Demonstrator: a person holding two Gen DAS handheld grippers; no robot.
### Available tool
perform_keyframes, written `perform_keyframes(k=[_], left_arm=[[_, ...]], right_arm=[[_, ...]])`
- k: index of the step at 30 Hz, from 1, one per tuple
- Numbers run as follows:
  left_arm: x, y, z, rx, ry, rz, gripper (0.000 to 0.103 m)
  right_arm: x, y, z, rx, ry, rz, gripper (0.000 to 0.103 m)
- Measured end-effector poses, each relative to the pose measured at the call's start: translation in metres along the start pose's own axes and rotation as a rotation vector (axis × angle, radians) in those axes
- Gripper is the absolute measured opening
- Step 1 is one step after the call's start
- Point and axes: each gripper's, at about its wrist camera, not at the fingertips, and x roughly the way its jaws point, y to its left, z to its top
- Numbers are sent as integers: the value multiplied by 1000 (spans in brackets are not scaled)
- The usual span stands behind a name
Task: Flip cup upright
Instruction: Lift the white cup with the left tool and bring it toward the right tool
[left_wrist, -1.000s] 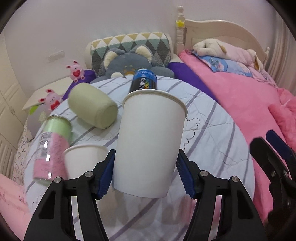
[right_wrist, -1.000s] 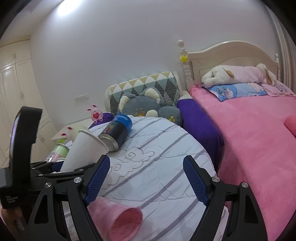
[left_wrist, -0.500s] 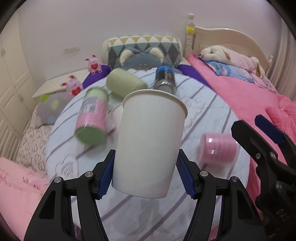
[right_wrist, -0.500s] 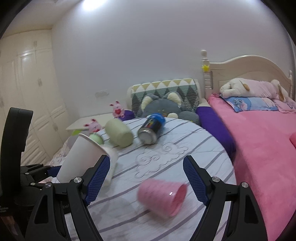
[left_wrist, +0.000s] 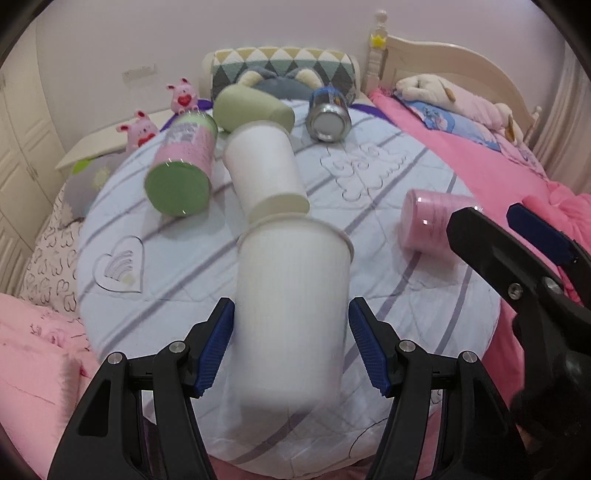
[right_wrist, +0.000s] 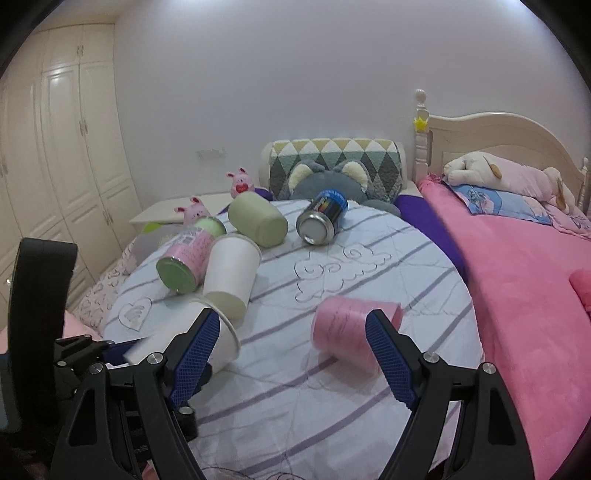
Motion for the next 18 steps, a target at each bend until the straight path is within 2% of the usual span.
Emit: perform_keyframes(k=[2, 6, 8, 11, 18], left_arm=[[3, -2, -2, 9, -4, 8, 66], [2, 3, -4, -3, -1, -9, 89], [-3, 6, -4, 2, -4, -23, 89], [-13, 8, -7, 23, -21, -28, 100], [-38, 25, -15, 6, -68, -55, 100]], right_arm=[[3, 1, -2, -2, 18, -7, 83], [5, 5, -6, -10, 35, -16, 83], [4, 7, -7, -11, 37, -18, 83], [-1, 11, -5, -16, 29, -17, 83], [-11, 23, 2, 6, 24, 35, 83]])
